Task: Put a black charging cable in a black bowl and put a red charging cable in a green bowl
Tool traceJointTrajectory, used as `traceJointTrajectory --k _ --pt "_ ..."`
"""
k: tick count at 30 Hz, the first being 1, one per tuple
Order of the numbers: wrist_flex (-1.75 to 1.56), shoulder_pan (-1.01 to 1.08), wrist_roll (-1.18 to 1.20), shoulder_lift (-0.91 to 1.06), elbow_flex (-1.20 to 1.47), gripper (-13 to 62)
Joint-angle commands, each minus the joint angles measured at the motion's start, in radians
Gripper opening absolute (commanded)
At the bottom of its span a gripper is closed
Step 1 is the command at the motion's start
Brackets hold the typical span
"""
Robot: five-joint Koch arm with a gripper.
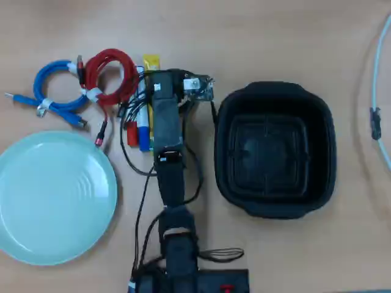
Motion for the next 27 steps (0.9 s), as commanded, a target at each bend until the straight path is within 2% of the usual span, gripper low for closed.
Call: traceJointTrajectory --k 1,17,27 --pt "0.083 -0.028 -0.02 0.1 -0.08 -7.8" --pt "0.17 -0.109 -0.021 0.523 -0.066 -7.8" --pt "0.23 -0.124 -0.014 0.704 -0.043 -7.7"
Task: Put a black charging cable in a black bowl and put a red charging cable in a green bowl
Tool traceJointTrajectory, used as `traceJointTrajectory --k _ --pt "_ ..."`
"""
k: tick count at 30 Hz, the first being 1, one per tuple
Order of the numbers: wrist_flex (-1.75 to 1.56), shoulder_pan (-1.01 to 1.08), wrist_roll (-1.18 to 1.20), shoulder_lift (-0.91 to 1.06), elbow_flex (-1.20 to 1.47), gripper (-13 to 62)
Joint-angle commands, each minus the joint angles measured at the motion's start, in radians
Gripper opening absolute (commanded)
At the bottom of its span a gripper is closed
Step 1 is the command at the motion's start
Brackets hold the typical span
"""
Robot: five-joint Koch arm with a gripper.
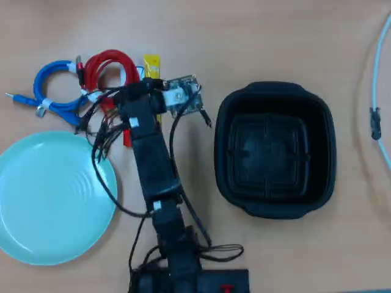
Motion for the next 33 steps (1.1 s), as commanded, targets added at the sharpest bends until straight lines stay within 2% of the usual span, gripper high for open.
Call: traceJointTrajectory --k 1,10,19,25,28,33 --pt "0.052 0.014 -0.006 0.103 -0.038 -7.7" --pt "0.084 0.313 0.058 0.199 0.035 -7.7" --pt "0.069 0.712 -0.015 0.282 0.295 -7.6" --pt "0.067 0.816 -0.063 0.275 0.304 -6.7" --pt "0.067 0.834 -0.06 0.268 0.31 -2.3" --pt "0.066 0.854 -0.057 0.198 0.318 9.4"
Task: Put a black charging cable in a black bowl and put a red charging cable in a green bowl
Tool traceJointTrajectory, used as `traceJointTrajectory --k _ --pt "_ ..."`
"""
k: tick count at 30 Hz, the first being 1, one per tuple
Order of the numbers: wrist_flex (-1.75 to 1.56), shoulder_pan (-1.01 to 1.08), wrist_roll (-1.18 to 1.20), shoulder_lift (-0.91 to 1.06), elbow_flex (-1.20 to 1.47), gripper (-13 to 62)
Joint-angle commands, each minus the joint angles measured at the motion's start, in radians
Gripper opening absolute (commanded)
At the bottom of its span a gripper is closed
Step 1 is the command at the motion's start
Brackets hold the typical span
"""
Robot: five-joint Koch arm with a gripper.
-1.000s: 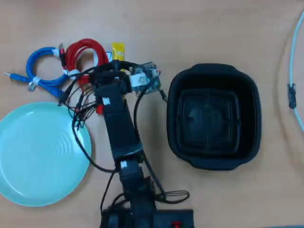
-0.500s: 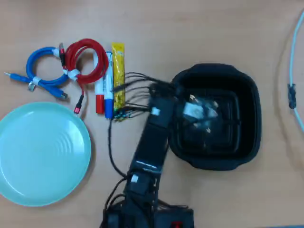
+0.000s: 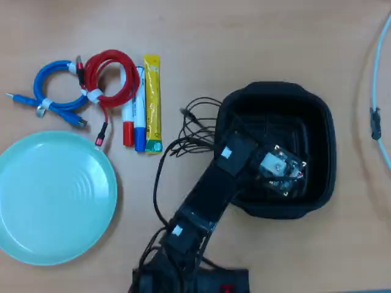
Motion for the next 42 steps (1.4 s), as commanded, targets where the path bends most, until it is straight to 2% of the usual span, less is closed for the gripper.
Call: traceJointTrajectory --k 1,4,11,14,25,34,42 --pt "0.02 0.028 -0.014 -0.06 -0.017 12.5" --pt "0.014 0.031 -0.014 -0.124 -0.026 21.6" --pt "-0.002 -0.005 -0.011 -0.126 -0.032 47.0" --pt "-0.002 -0.029 -0.011 -0.124 -0.034 51.7" --pt "-0.002 -0.517 -0.187 -0.127 -0.086 51.6" --pt "-0.009 -0.959 -0.101 -0.161 -0.083 52.6" --pt "-0.106 -1.247 -0.037 -0.413 -0.322 52.6"
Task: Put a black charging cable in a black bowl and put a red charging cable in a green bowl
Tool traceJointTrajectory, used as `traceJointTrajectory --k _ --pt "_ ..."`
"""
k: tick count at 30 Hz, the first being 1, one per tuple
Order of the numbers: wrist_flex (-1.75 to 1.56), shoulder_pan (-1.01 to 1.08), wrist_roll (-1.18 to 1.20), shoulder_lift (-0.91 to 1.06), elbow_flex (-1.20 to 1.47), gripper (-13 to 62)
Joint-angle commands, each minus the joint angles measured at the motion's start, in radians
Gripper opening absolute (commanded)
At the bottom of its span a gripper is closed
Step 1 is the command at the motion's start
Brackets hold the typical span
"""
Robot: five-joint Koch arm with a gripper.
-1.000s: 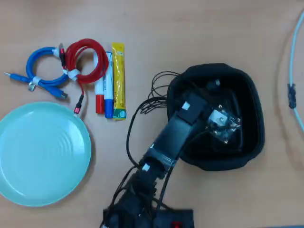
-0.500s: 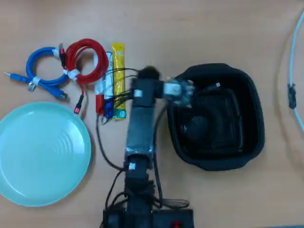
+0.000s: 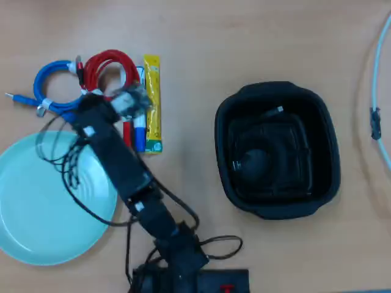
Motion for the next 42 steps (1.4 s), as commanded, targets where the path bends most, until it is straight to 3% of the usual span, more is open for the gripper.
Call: traceJointTrajectory --k 1,8,33,42 --pt "-0.028 -0.063 0.011 -0.081 -0.147 52.6" --pt "-0.037 -0.12 0.014 -0.29 -0.385 52.6" --pt "-0.393 -0.123 0.041 -0.454 -0.393 51.5" --pt "-0.213 -0.054 0.089 -0.445 -0.382 51.5"
